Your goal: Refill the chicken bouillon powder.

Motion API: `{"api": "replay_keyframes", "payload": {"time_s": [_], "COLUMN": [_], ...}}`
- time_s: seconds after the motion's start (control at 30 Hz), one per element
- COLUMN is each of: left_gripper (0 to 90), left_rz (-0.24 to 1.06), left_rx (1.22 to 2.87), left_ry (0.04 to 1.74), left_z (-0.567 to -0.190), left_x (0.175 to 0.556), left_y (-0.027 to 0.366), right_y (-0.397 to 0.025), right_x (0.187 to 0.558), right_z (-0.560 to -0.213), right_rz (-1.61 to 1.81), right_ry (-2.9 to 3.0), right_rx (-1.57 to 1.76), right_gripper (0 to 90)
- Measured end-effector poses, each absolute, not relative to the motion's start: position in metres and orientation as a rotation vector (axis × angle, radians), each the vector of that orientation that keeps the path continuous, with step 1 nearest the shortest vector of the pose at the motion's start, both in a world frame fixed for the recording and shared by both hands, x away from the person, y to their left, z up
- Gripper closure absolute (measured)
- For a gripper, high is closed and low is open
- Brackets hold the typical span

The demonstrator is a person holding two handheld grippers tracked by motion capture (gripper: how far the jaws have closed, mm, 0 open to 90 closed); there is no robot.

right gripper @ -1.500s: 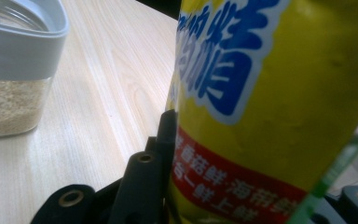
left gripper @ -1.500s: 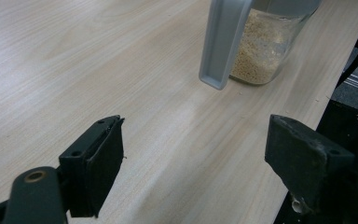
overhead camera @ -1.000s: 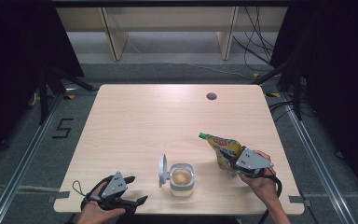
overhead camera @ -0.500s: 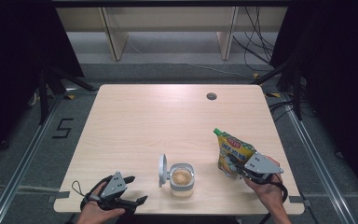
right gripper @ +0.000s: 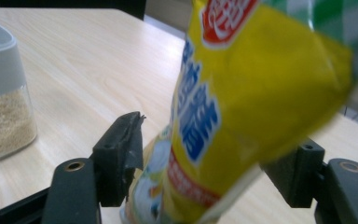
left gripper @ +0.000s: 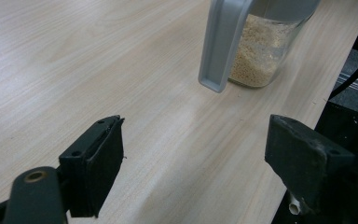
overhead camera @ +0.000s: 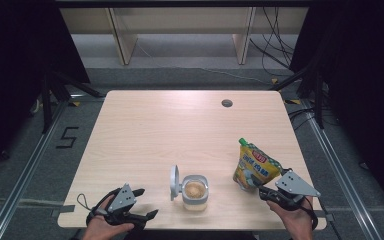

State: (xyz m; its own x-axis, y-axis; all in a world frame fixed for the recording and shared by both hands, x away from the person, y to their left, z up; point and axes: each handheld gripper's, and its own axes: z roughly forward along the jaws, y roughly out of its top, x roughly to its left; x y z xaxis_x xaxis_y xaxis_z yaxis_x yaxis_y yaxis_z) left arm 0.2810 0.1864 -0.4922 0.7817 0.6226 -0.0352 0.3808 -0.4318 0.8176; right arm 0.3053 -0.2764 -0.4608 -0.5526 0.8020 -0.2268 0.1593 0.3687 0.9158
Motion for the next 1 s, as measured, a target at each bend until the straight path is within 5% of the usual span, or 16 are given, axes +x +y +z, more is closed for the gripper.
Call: {"api": "replay_keyframes", "payload": {"time_s": [1.0], "left_gripper": [18.7], "left_rz": [0.319], "left_rx": [2.063], "left_ry": [0.755], "left_z": [-0.493], "left_x": [0.283], "left_y": [0.185], "right_y": [-0.281], "right_x": [0.261], "right_z": [-0.478], "right_rz": [1.006], "right_ry": [2.201], "right_rx": [1.004], "right_gripper": [25.5]}}
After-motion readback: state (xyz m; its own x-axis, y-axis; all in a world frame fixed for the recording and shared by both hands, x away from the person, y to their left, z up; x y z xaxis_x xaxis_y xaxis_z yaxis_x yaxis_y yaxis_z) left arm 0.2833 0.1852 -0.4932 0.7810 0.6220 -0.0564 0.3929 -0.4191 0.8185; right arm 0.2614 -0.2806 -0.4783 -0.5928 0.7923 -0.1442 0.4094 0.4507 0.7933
